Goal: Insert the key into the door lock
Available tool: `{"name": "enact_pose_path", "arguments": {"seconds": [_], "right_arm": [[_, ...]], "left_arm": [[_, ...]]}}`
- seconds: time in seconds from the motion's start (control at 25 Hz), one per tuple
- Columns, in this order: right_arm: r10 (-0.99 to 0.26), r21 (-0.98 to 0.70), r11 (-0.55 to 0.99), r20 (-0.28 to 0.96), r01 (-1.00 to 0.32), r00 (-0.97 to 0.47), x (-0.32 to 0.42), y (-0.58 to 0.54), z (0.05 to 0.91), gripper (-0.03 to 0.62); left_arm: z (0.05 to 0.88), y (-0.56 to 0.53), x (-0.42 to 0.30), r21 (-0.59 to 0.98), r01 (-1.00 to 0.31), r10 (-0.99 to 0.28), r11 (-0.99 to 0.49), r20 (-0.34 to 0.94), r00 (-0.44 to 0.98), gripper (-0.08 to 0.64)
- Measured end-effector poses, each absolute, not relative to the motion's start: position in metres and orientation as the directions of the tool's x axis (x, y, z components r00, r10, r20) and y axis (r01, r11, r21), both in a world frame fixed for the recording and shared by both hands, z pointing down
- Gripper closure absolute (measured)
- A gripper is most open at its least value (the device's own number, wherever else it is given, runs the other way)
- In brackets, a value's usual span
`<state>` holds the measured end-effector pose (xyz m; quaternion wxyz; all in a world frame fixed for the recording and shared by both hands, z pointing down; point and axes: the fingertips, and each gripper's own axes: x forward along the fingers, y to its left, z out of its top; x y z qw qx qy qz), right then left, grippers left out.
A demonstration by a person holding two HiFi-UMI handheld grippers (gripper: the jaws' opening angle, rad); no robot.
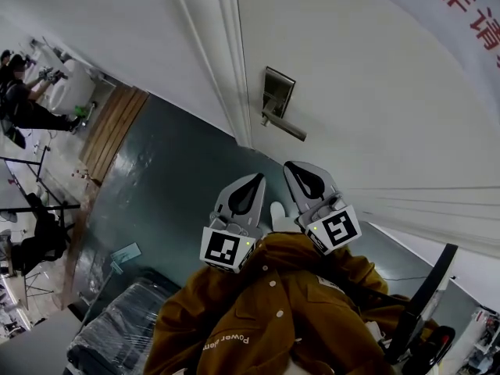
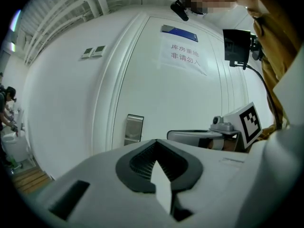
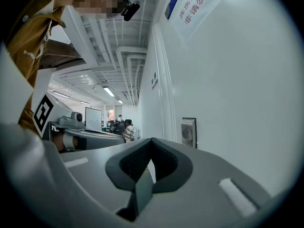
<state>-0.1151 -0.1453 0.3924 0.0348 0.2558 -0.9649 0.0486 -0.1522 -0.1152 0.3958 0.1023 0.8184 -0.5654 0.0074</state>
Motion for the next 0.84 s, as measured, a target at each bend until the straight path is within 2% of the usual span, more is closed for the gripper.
{"name": "enact_pose_path", "arguments": {"seconds": [0.84], "right_arm": [[-0.496, -0.083, 0.859, 0.107, -0.505, -0.861, -0.118, -0.147, 0.395, 0.588]], "left_arm": [[0.393, -0.111, -0.167, 0.204, -0.925, -0.93, -0.321, 0.113, 0.348, 0.56]]}}
